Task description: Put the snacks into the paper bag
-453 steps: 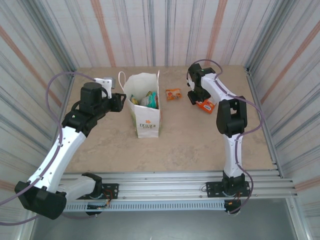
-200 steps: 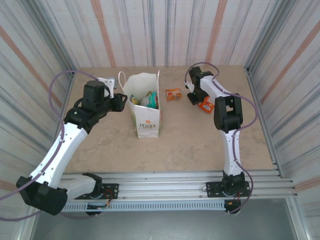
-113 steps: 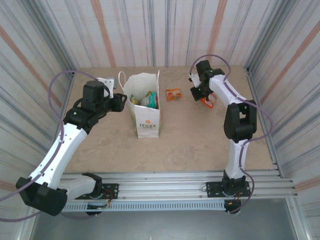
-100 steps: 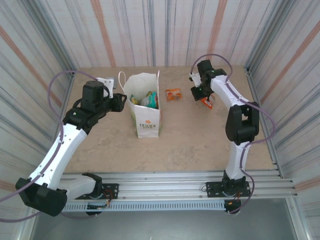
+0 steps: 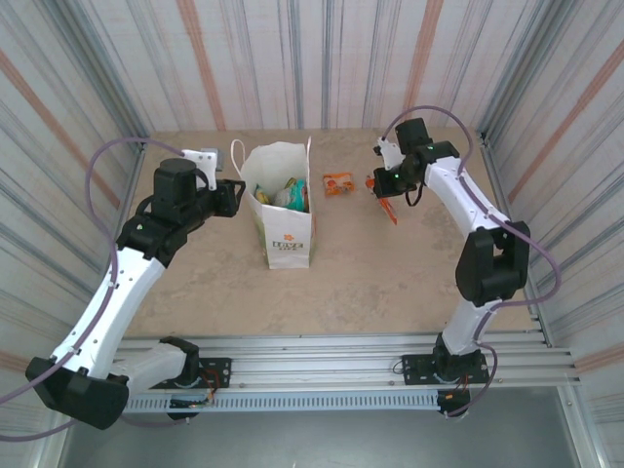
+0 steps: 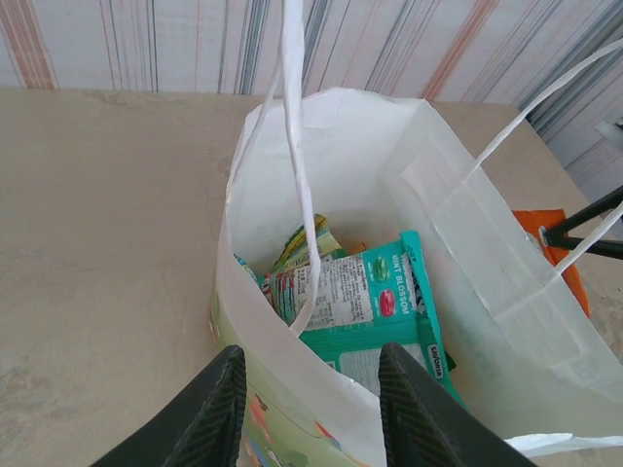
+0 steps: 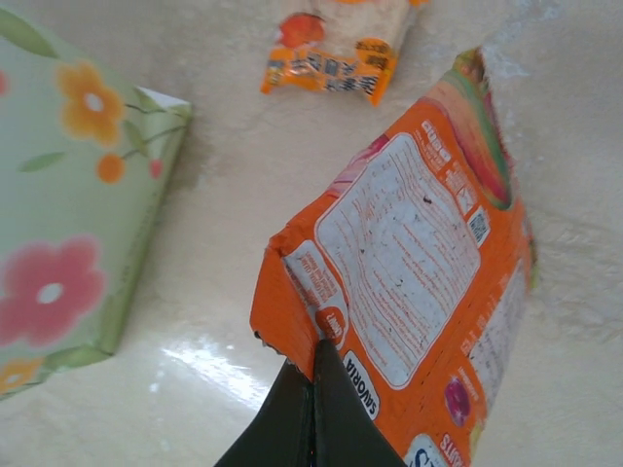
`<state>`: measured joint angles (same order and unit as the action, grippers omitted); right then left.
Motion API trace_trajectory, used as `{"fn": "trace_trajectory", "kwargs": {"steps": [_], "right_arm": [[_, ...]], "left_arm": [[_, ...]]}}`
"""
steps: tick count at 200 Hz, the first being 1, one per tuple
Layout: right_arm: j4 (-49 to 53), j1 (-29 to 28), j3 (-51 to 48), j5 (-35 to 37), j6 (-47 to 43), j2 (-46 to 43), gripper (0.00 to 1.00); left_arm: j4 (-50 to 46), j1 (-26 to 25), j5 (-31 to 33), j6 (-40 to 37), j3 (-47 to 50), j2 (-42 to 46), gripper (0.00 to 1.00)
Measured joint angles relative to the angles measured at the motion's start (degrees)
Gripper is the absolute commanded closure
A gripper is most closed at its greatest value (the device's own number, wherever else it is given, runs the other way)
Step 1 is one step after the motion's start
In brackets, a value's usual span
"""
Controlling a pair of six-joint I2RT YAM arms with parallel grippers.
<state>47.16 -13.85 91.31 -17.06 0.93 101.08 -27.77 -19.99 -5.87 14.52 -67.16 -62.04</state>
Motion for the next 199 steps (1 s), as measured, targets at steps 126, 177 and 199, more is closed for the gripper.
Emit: {"fn": "trace_trajectory", "kwargs": {"steps": [126,177,199], "right_arm": [[-8.83,0.00,-5.90,-10.99,20.31,-16.02,1.00],[-9.42,-0.57,3.10,-11.52,27.78,-17.88,1.00],[-9.70,-2.14,7.85,-11.47,29.88,-17.90,1.00]], "left_arm": [[4.28,0.00,0.04,0.11,0.46,0.11,0.52],[5.51,0.00,1.55,0.76,-0.52,-2.95,0.49],[5.84,0.00,2.19,0.76,-1.70,-4.42,0.49]]}}
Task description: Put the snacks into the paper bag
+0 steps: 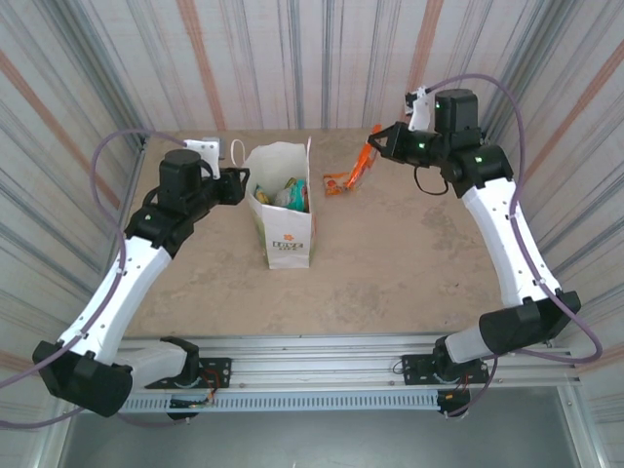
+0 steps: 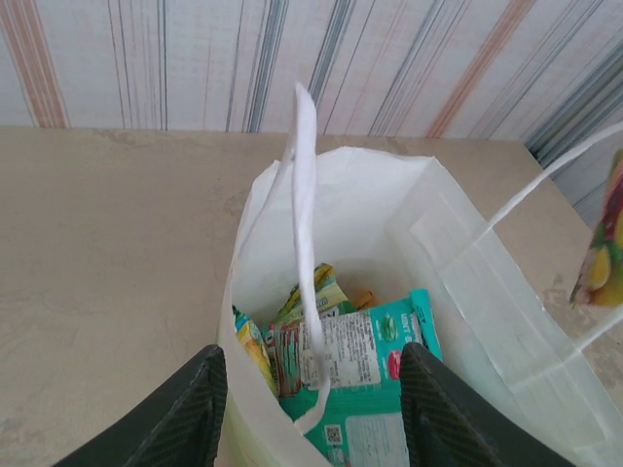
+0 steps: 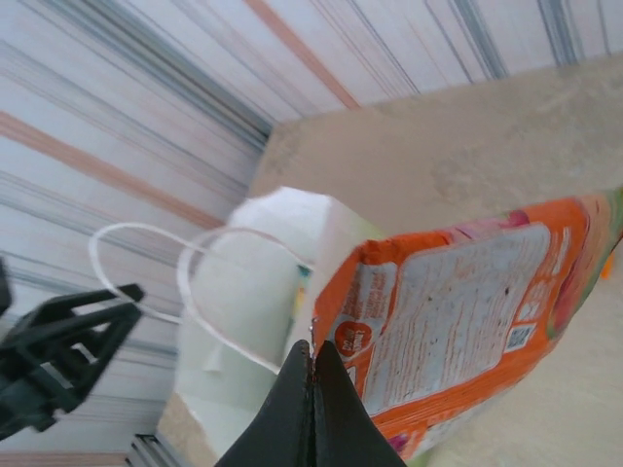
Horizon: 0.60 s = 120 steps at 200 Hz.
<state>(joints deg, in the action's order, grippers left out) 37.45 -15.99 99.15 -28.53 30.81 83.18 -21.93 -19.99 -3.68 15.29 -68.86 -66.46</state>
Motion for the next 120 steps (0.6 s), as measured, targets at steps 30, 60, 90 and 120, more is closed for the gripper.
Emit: {"fn": "trace_trajectory", "kwargs": {"steps": [30,60,90,120], "right_arm": [[0.48,-2.86,8.39,0.24,1.84,0.42,1.00],[0.24,-6.69,18.60,0.42,2.03,1.84,1.00],[-0.31,-11.10,25.66,0.39,2.05,4.31,1.00],[-0.39,-15.04,33.07,0.17,2.01,10.10,1.00]], "left_arm": [[0.76,0.15,0.42,0.11,-1.86,-1.68,0.58],[1.27,0.17,0.35,0.07,-2.67,-2.34,0.86],[1.36,0.17,0.11,0.00,-2.69,-2.36,1.00],[1.68,0.31,-1.01,0.09,-2.69,-2.40,1.00]]}}
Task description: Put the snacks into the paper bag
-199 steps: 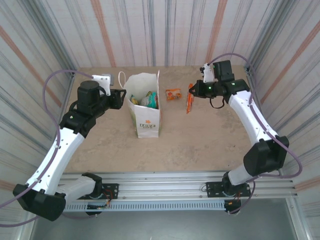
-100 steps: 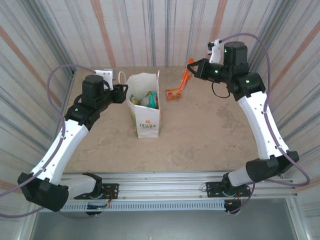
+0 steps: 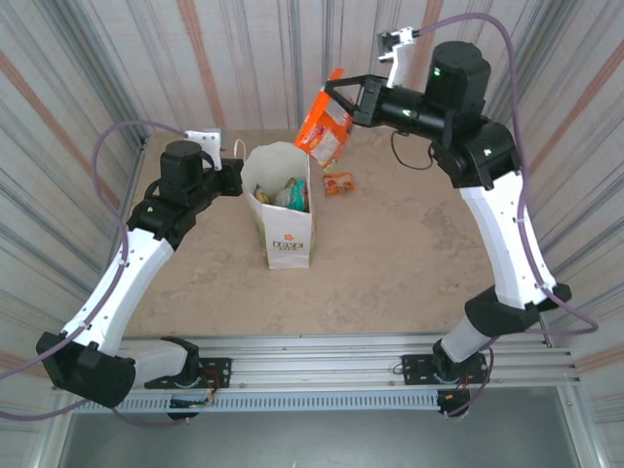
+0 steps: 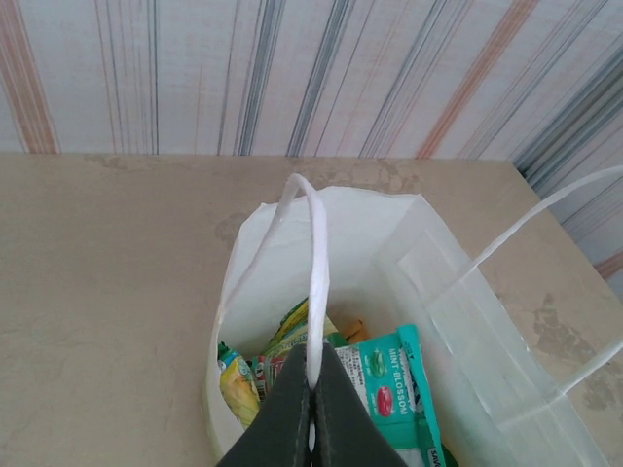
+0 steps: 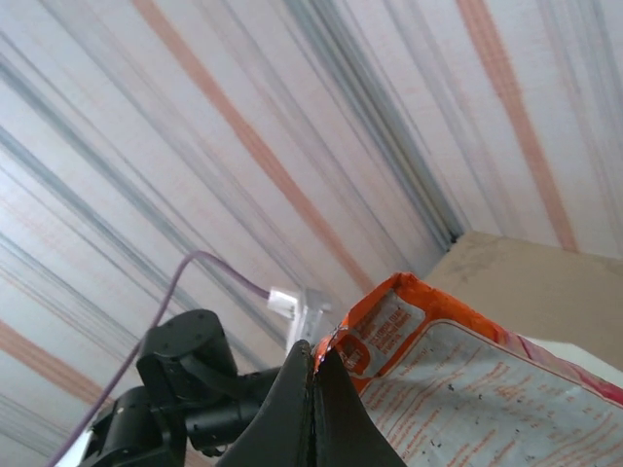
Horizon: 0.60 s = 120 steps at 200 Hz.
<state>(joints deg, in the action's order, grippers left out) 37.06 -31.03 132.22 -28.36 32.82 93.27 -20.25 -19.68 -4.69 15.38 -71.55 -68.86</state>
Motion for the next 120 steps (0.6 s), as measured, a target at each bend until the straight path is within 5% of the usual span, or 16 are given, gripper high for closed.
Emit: {"fn": "trace_trajectory", "kwargs": {"steps": [120], "right_arm": [[1.70,-7.32,7.65,-1.64,-0.17,16.59,1.00]], "left_arm": [[0.20,0.24,-1.49,-0.11,-0.02,-0.15,1.00]]}}
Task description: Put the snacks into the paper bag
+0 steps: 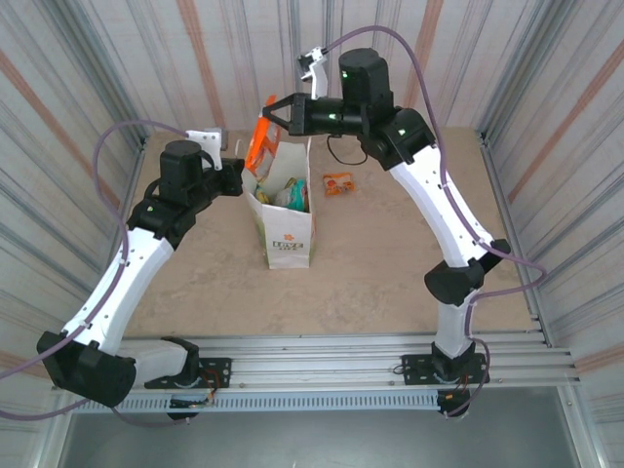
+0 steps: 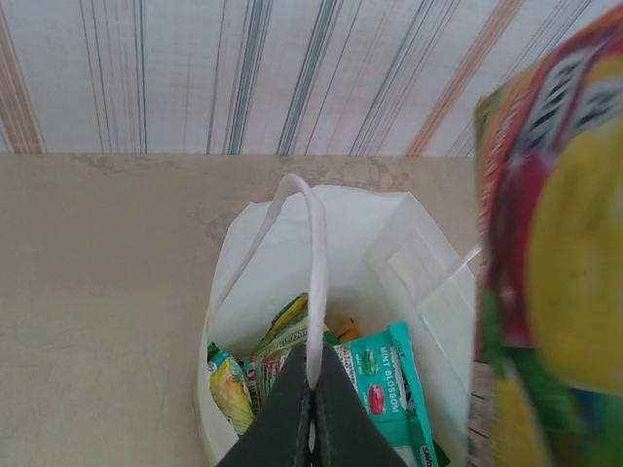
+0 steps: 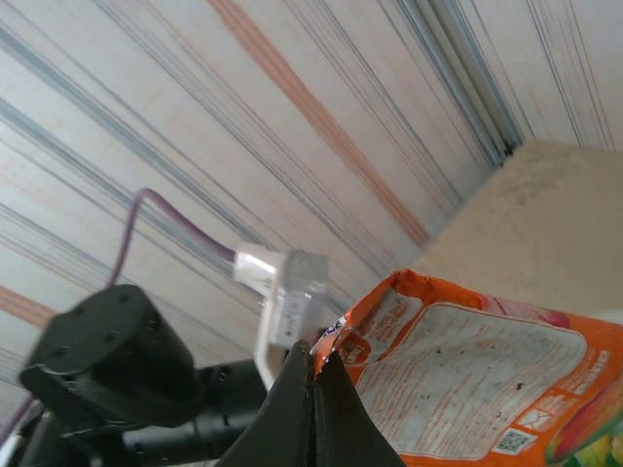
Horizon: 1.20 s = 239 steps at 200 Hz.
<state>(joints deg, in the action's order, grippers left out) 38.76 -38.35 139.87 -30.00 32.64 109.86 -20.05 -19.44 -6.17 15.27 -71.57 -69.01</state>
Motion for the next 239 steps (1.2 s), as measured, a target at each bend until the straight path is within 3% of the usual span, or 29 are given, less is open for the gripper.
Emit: {"fn": "trace_trajectory", "kwargs": {"steps": [113,182,239], "right_arm": [[18.34,0.61,-2.95,4.68,-2.25,1.27,1.00],[24.74,1.88,-3.08,10.64,-1.70,1.55,1.00],[23.76,1.64,-3.23,12.70,-0.42,5.51,1.00]], "left_arm": [[0.07,0.00,-0.17,0.00,0.00,0.00,1.00],[0.22,0.00,-0.59,0.00,0.00,0.00,1.00],[0.26,0.00,-1.86,0.02,0.00,0.00,1.00]]}}
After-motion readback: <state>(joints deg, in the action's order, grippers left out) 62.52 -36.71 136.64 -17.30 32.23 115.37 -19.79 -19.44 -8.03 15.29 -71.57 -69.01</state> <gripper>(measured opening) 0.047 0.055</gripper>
